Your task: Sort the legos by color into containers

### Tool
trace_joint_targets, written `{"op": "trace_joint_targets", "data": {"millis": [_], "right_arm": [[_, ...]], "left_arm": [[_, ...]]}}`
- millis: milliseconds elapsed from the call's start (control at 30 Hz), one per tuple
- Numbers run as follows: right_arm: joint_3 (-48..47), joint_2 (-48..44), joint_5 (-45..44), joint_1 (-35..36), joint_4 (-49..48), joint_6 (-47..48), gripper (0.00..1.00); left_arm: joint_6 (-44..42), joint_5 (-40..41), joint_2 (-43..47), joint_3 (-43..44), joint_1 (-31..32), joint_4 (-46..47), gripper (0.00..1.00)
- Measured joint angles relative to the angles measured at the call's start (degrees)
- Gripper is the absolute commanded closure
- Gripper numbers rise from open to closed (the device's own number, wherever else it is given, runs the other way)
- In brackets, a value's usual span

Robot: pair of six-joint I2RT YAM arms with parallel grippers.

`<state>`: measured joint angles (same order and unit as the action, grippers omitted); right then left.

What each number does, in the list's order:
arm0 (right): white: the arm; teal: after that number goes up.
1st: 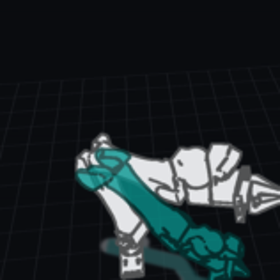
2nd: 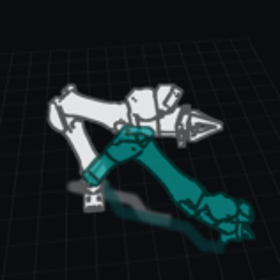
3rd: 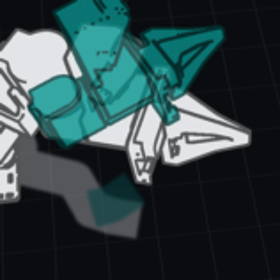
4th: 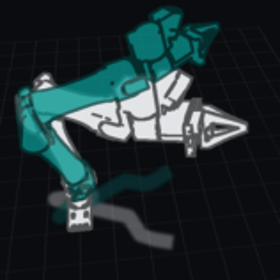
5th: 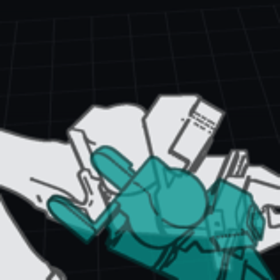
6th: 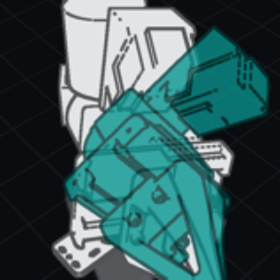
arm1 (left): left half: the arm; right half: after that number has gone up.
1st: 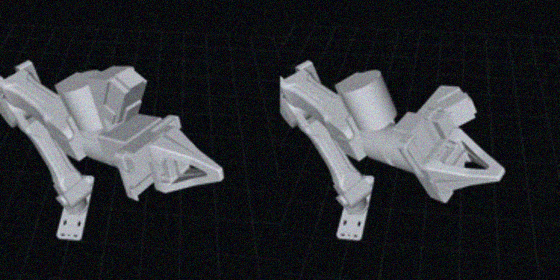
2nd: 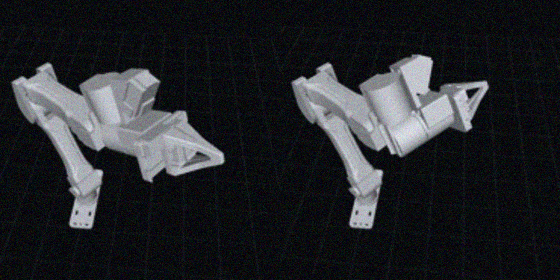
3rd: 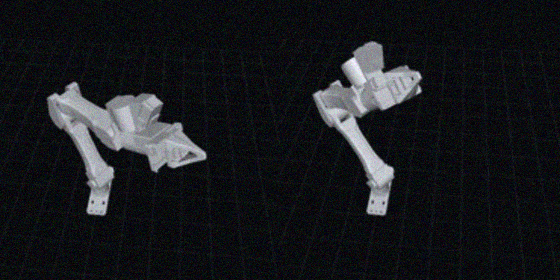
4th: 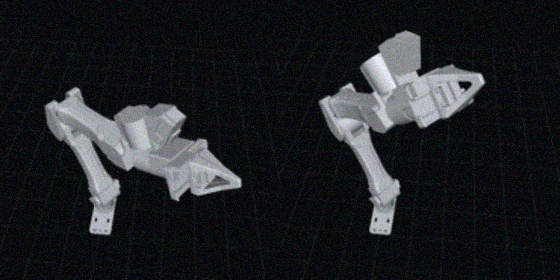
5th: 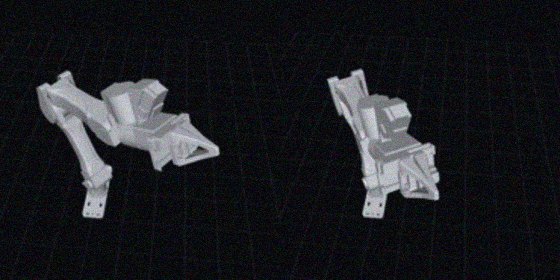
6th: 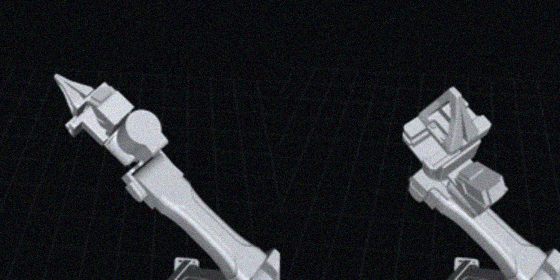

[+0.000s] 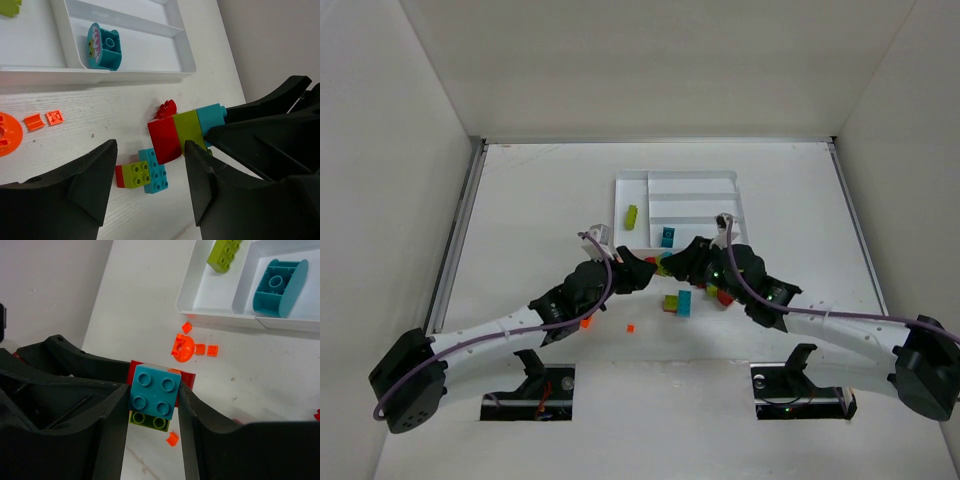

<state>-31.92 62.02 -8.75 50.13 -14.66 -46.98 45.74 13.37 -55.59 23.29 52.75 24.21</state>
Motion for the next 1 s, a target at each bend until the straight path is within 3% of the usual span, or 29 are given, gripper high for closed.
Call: {"op": "trace_joint_targets", "data": {"millis": [467,1000], "right_arm": [[2.7,-1.0,3.3,-2.4,-3.2,-1.8,0.71],[3.9,-5.2,9.8,-6.8,-3.8,-3.0,0.72]], "left_arm": [[0.7,0.6,-3.5,1.2,1.2,4.7,0.84],[1.1,0.1,-2.7,1.3,1.2,8.2,0.90]]}}
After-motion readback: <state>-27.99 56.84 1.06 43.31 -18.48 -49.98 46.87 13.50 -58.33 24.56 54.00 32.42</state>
